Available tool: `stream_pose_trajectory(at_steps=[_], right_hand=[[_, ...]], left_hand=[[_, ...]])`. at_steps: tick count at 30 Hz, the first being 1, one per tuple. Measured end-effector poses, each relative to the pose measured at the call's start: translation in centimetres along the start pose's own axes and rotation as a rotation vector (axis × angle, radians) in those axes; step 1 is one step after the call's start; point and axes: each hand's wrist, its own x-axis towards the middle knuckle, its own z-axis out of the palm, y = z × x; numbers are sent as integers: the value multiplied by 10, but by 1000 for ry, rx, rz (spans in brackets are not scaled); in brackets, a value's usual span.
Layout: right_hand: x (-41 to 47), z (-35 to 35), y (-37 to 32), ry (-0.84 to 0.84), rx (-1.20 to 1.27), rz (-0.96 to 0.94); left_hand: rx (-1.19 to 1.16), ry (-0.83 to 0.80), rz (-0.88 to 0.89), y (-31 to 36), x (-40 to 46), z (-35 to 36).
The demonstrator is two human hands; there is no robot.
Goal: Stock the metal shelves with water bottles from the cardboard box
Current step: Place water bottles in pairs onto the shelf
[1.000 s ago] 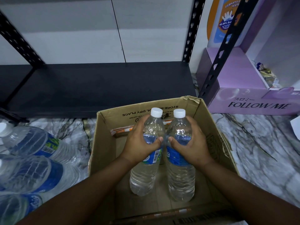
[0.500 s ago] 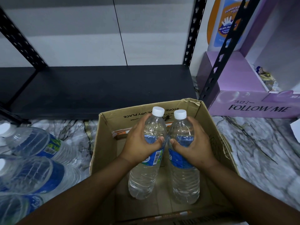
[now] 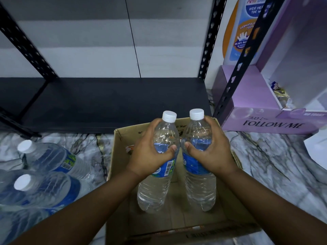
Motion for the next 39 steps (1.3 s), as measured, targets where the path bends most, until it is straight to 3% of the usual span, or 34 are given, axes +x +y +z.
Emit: stream_pose_trajectory(at_steps=[27,39], right_hand=[[12,-156,-320,-40,-2,142],[1,-217,-444,31,37,201]], left_hand=[[-15,60,-70,317,-23,-163],[-70,82,-145,437,-52,-223]])
